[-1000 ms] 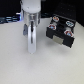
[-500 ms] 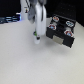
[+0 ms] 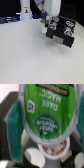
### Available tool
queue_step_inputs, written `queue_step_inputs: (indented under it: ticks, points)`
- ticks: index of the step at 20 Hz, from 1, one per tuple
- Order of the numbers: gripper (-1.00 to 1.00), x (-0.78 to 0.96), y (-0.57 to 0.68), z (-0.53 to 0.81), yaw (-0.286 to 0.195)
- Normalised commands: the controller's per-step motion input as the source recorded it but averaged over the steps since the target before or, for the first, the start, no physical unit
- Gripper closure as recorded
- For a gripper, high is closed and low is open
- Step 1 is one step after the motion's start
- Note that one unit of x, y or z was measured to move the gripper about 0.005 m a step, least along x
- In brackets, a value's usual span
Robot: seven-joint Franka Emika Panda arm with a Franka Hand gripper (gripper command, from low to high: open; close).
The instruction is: Open the kcup holder, insert the kcup into the holder, and close the kcup holder
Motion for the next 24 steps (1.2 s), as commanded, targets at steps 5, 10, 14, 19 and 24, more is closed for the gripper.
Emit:
queue_step_inputs:
  ticks: [5, 10, 14, 19, 24]
  points:
    - [1.00, 0.09, 0.61, 0.43, 0.038]
    - [1.00, 0.14, 0.62, 0.35, 0.041]
    - [1.00, 0.10, 0.60, 0.10, 0.053]
    - [1.00, 0.06, 0.61, 0.02, 0.045]
    - [1.00, 0.15, 0.56, 0.00, 0.053]
